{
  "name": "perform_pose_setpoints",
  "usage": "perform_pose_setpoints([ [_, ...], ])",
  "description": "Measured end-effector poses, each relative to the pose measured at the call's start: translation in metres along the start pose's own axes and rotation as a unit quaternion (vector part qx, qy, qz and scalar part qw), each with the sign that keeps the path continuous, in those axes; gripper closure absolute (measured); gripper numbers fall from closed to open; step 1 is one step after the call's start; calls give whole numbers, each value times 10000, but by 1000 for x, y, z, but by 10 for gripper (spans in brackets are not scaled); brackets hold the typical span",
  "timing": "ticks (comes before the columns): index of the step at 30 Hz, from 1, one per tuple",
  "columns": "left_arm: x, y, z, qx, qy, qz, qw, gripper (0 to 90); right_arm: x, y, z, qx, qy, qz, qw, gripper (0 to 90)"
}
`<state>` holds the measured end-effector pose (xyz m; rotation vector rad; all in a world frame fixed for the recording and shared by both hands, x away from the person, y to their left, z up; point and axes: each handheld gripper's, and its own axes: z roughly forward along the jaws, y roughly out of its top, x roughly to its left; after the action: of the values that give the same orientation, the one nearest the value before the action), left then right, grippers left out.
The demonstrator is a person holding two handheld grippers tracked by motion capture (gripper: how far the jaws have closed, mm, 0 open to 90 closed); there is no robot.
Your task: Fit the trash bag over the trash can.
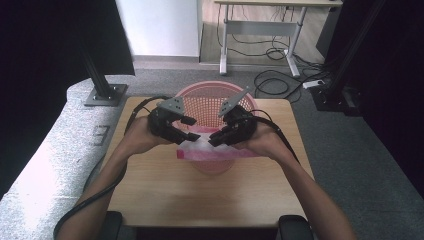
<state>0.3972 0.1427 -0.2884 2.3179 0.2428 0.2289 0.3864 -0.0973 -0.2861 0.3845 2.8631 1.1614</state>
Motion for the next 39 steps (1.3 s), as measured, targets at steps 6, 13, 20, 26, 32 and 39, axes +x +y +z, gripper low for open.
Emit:
perform_pose_setpoints([
  [6, -3, 5, -11, -145, 51, 70, 9999, 406, -1, 0, -4, -42, -65, -14, 10000, 895],
  [13, -2, 12, -7, -44, 139, 102, 9998, 404, -17, 9, -4, -231, -433, 154, 9987, 895],
  [20, 6, 2, 5, 111, 179, -49, 9998, 409, -29, 8, -6, -282, -587, 397, 9971, 680],
  [26, 10, -3, 4, 64, 165, -172, 9997, 405, -12, 8, -17, -317, -336, 150, 9988, 586],
  [32, 12, -6, 2, -30, 107, -240, 9997, 403, -4, 5, -7, -111, -128, -123, 9998, 648],
  [39, 9, -1, -15, -85, -63, -180, 9998, 387, -9, 4, 0, -65, -102, -72, 9999, 881],
])
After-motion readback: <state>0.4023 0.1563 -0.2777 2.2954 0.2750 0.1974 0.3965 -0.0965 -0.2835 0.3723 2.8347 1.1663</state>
